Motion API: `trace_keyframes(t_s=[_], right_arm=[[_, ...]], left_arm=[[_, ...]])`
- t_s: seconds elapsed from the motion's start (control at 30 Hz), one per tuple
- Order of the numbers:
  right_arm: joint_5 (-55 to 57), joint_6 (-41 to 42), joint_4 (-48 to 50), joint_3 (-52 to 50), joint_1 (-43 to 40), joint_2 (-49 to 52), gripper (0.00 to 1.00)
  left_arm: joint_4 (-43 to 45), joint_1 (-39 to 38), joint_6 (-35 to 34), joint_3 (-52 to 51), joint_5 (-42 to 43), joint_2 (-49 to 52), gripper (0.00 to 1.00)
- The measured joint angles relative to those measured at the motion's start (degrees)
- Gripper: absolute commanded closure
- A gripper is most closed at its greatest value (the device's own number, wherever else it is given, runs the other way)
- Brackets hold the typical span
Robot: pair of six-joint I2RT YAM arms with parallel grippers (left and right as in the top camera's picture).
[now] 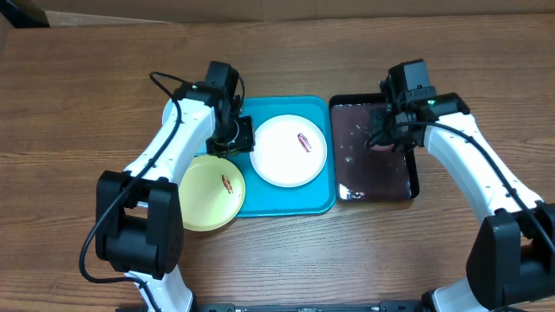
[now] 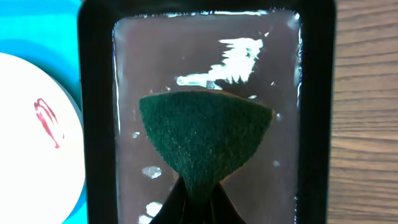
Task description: Clean dirty plates on tray and stack at the side
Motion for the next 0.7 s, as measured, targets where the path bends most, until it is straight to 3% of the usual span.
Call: trace_keyframes(t_s=[0.7], right_arm=[[-0.2,0.0,0.8,-1.5,0.0,0.4,0.96]], left_arm=[[8.9,-3.6,-1.9,-6.7,-3.2,0.0,0.73]])
